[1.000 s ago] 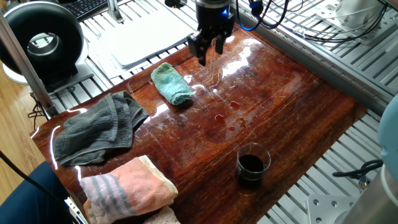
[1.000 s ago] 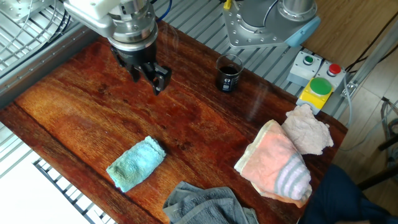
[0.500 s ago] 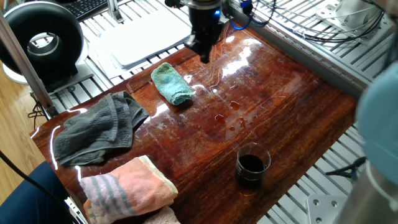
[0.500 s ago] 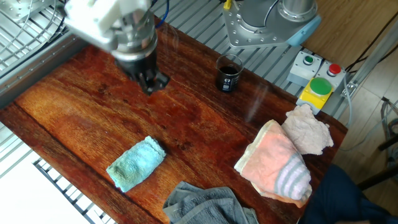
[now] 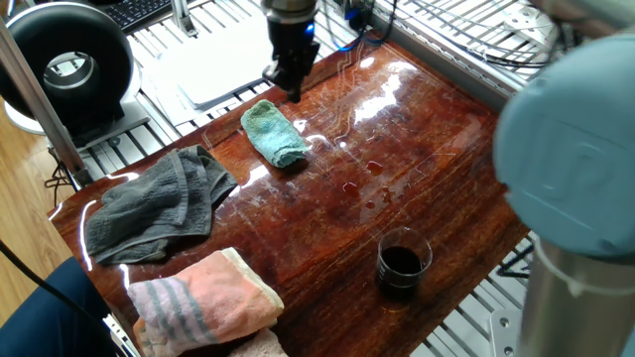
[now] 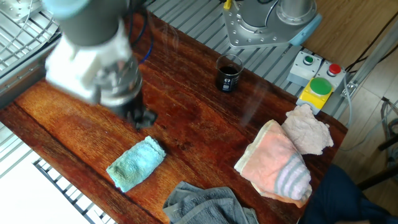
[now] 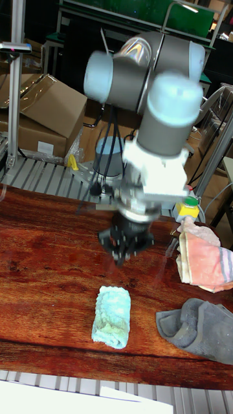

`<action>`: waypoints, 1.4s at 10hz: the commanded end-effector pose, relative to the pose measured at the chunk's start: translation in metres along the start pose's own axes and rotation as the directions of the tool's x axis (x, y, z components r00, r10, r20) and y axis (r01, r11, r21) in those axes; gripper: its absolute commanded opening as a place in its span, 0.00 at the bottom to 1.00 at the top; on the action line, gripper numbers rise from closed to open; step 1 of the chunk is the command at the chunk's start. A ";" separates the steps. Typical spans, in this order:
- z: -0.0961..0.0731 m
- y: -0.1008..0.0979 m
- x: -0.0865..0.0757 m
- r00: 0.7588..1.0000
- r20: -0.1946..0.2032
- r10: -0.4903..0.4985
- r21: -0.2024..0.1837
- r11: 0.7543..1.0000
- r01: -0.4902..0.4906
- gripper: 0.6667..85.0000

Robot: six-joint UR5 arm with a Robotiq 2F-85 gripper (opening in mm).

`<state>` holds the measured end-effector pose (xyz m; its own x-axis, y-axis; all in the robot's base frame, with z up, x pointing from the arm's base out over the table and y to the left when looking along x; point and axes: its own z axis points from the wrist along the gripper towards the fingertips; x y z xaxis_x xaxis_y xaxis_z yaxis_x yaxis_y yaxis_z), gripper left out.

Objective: Clean the table with a cloth

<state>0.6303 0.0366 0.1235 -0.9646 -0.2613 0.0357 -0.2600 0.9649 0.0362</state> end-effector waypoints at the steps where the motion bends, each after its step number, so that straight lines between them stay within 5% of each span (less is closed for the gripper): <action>1: 0.033 0.001 -0.029 0.992 0.009 -0.127 -0.009 0.992 0.127 0.68; 2: 0.040 0.001 -0.031 0.987 0.002 -0.159 -0.008 0.987 0.159 0.75; 3: 0.047 -0.002 -0.030 0.977 -0.014 -0.211 -0.003 0.978 0.211 0.94; 4: 0.051 -0.005 -0.027 0.972 -0.026 -0.234 -0.001 0.972 0.234 1.00; 6: 0.060 -0.003 -0.020 0.971 -0.060 -0.232 0.000 0.973 0.233 1.00; 12: 0.064 0.011 -0.026 0.977 -0.017 -0.213 -0.040 0.976 0.212 0.98; 14: 0.064 0.012 -0.026 0.981 -0.018 -0.192 -0.043 0.981 0.191 0.86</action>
<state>0.6487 0.0516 0.0589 -0.8861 -0.4600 0.0565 -0.4562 0.8872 0.0688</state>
